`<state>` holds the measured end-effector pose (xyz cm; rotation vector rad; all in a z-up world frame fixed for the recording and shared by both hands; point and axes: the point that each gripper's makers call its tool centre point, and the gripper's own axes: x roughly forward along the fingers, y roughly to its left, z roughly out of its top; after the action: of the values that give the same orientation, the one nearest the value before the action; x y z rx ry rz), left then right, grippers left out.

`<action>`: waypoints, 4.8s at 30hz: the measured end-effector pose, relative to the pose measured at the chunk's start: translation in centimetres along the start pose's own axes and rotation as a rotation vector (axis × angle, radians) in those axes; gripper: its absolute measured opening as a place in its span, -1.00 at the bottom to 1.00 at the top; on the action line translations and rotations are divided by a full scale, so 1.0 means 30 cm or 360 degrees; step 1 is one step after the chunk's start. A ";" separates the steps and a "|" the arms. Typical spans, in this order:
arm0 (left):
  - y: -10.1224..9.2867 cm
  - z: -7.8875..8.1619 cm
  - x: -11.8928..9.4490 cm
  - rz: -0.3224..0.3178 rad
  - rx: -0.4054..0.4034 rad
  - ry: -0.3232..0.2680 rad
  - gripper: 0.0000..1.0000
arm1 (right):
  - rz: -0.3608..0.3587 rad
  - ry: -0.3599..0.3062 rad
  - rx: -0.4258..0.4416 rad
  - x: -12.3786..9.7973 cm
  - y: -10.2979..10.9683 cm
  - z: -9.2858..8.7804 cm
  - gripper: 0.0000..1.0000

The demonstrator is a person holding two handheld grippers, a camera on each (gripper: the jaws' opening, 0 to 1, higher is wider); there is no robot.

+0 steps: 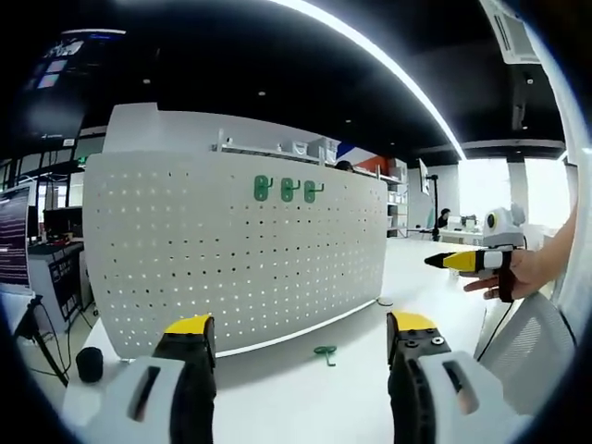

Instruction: Insert the hook assembly into the mounting plate slot until the hook locks in place.

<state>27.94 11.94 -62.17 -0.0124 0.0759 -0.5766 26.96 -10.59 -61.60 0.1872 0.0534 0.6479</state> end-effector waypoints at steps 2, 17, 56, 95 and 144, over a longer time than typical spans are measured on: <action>0.000 -0.001 0.002 0.0001 0.0010 0.0003 0.55 | -0.0007 -0.0002 0.0002 -0.001 -0.005 0.000 -0.06; -0.021 -0.033 0.088 -0.0145 0.0187 0.0202 0.49 | 0.0005 0.0019 -0.0010 0.001 -0.005 -0.007 -0.12; -0.044 -0.204 0.290 -0.0621 0.0563 0.0600 0.34 | -0.0032 0.0048 -0.0006 0.002 -0.021 -0.022 -0.18; -0.066 -0.319 0.480 -0.1027 0.0971 0.0836 -0.03 | -0.0033 0.0090 0.0052 -0.004 -0.028 -0.045 -0.23; -0.146 -0.542 0.689 -0.1456 0.1257 0.1027 -0.50 | -0.0068 0.0125 0.0094 -0.014 -0.051 -0.064 -0.26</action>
<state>41.61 -2.85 -79.64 0.9536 0.4798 -1.4765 27.31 -11.73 -63.79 0.2170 0.1517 0.6113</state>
